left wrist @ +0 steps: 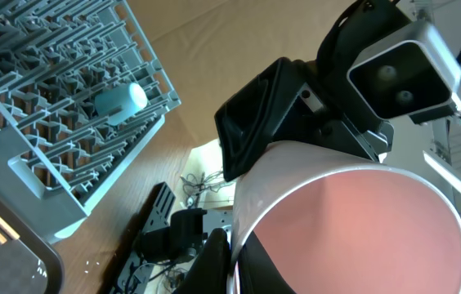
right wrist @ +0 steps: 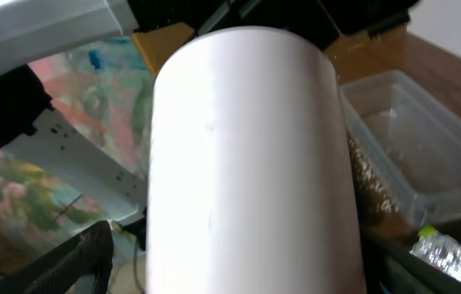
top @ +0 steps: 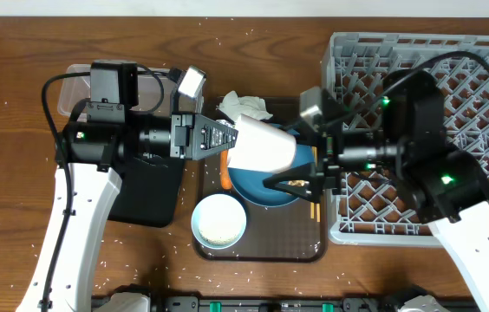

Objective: Sort waste into correct bins and load items into the dishwasher rack
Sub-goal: 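Hand the pink cup from the left gripper to the right gripper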

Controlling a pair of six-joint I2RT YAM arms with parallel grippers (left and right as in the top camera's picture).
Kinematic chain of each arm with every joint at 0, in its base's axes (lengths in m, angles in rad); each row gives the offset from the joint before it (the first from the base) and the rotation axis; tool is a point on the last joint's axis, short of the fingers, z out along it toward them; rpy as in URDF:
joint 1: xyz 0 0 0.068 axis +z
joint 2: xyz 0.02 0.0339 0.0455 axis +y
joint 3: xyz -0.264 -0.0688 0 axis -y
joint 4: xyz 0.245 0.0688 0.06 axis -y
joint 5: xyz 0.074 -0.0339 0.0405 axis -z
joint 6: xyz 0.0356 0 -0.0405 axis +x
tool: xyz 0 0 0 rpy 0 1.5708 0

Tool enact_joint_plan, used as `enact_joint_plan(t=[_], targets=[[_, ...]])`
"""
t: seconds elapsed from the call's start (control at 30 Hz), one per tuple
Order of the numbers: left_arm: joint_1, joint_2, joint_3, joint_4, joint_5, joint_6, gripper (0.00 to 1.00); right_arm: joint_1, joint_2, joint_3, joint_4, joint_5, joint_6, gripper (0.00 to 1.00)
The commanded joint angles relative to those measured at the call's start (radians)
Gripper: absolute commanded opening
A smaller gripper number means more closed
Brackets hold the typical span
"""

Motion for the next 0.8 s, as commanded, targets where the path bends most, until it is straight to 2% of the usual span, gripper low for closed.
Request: enact_joint_plan(t=[0.0, 0.2, 0.37, 0.43, 0.47, 0.53, 0.6, 0.63, 0.77], targets=[[0.002, 0.002, 0.011, 0.004, 0.026, -0.009, 0.06, 0.037, 0.014, 0.008, 0.038, 0.032, -0.01, 0.8], [0.002, 0.002, 0.011, 0.005, 0.026, -0.009, 0.06, 0.05, 0.017, 0.008, 0.056, 0.032, -0.009, 0.73], [0.002, 0.002, 0.011, 0.006, 0.025, -0.009, 0.07, 0.05, 0.017, 0.008, 0.052, 0.033, -0.01, 0.58], [0.002, 0.002, 0.011, 0.013, 0.024, -0.008, 0.06, 0.049, 0.016, 0.008, 0.05, 0.045, -0.01, 0.56], [0.002, 0.002, 0.011, 0.023, 0.024, -0.009, 0.15, 0.048, 0.014, 0.008, 0.046, 0.065, -0.01, 0.55], [0.002, 0.002, 0.011, 0.04, 0.023, -0.009, 0.43, 0.044, 0.008, 0.008, 0.034, 0.109, -0.01, 0.55], [0.003, 0.002, 0.011, 0.053, 0.004, -0.009, 0.54, 0.031, -0.007, 0.008, 0.01, 0.171, -0.009, 0.53], [0.003, 0.002, 0.011, 0.053, -0.009, -0.009, 0.72, 0.017, -0.024, 0.008, -0.016, 0.225, 0.002, 0.52], [0.003, 0.002, 0.011, 0.056, -0.014, -0.009, 0.8, -0.047, -0.078, 0.008, -0.113, 0.356, 0.026, 0.5]])
